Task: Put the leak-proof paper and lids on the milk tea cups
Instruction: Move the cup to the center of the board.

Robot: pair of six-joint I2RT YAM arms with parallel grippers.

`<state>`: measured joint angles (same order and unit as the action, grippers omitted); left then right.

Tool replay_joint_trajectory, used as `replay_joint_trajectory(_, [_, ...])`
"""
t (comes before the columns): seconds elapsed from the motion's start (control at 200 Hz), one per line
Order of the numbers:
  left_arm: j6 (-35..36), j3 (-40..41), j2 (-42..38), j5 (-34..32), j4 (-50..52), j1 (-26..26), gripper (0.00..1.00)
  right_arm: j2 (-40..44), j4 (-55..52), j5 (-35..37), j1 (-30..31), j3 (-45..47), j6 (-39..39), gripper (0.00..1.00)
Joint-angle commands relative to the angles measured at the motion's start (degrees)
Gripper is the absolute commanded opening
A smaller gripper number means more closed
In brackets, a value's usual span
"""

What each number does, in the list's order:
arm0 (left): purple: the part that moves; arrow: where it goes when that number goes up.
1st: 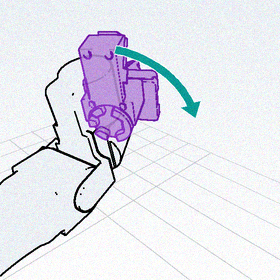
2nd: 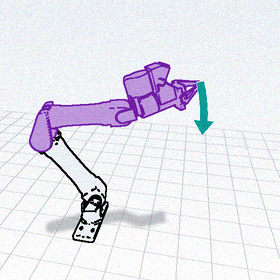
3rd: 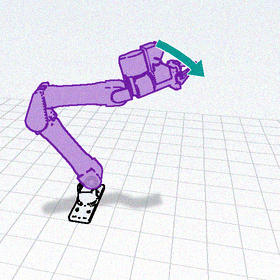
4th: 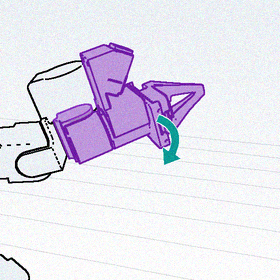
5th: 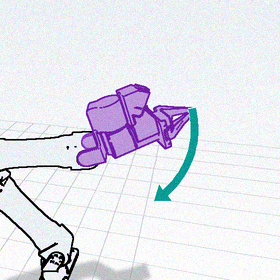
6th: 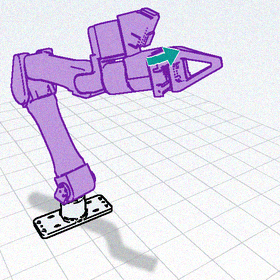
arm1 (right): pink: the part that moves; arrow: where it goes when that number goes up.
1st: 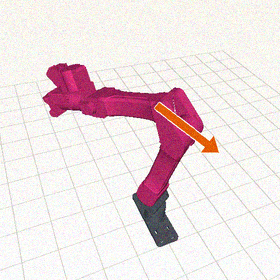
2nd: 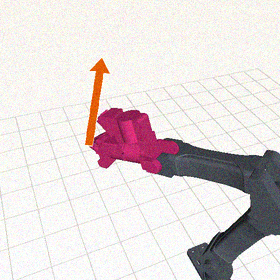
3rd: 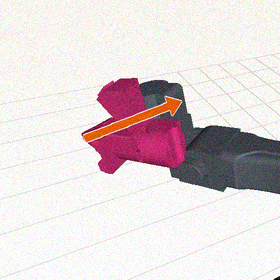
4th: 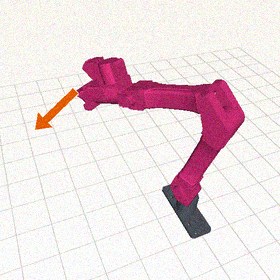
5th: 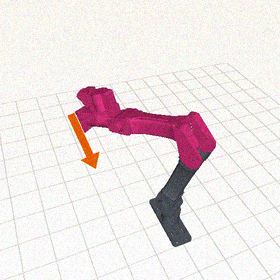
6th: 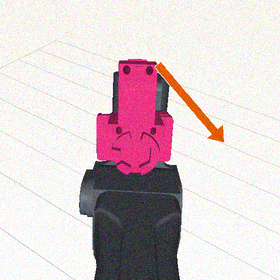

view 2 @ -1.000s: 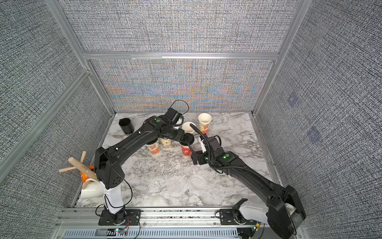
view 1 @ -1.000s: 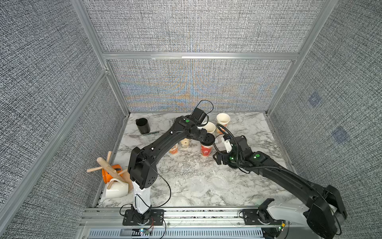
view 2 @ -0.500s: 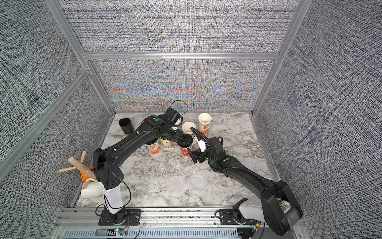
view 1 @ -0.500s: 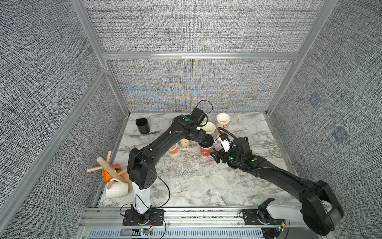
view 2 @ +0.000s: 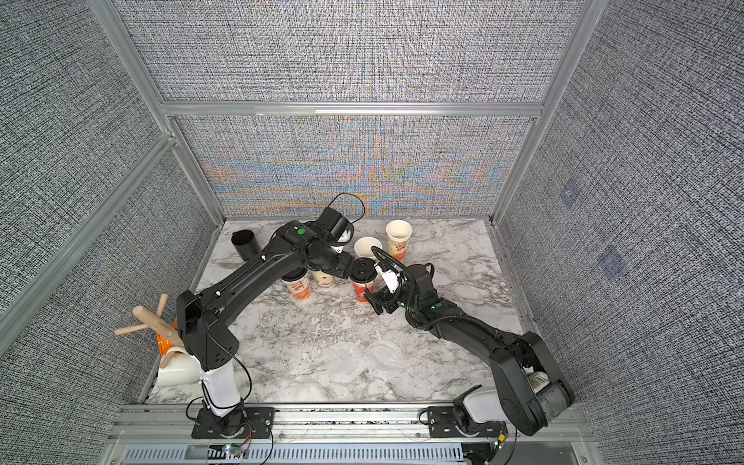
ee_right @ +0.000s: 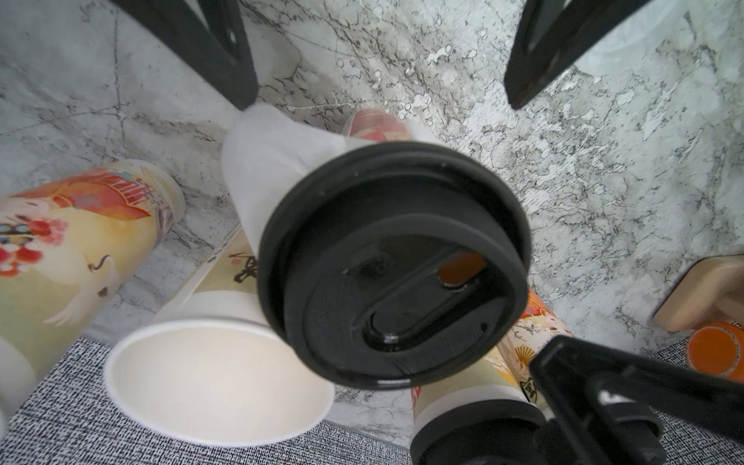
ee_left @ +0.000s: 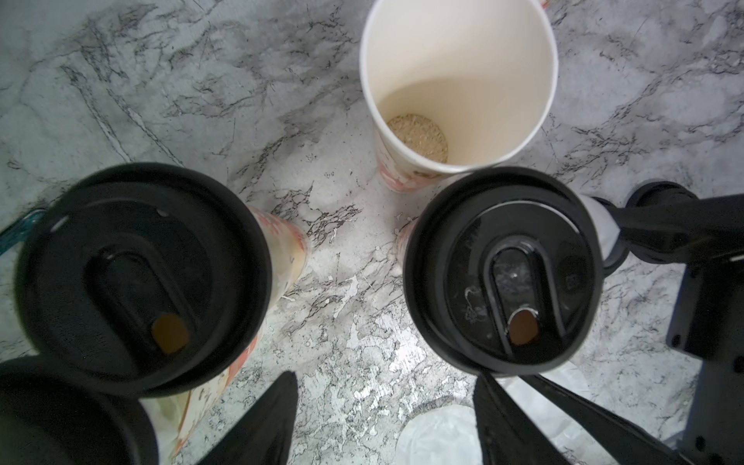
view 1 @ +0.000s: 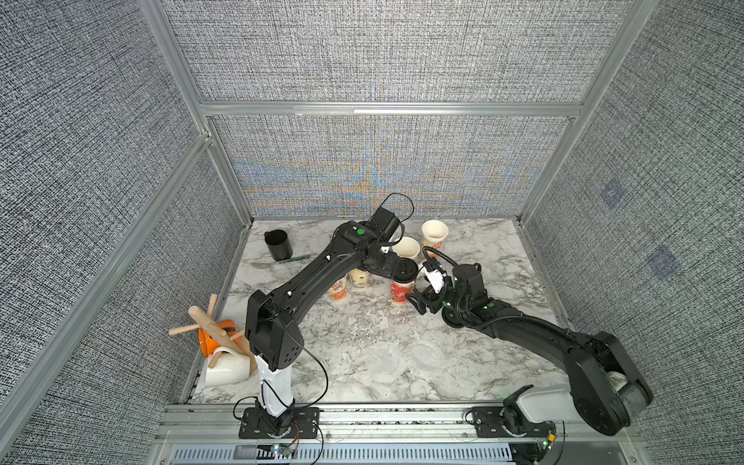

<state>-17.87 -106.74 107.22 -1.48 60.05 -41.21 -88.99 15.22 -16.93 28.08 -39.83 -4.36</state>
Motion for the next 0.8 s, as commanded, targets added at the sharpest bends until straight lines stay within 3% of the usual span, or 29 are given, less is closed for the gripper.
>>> replay_joint_trajectory(0.0, [-0.11,1.44,-1.84,-0.18,-0.20,0.00,0.71,-1.23,3.92,-0.22,-0.03,-0.85,-0.96,0.98])
replay_joint_trajectory(0.415, [-2.47,10.02,-14.08,-5.12,-0.13,-0.01,0.71,-8.48,6.39,0.15,-0.18,-5.12,-1.79,0.98])
replay_joint_trajectory(0.796, [-2.62,18.24,-22.98,-8.93,-1.38,-0.01,0.72,-12.76,7.40,-6.16,1.09,-8.39,-2.95,0.98])
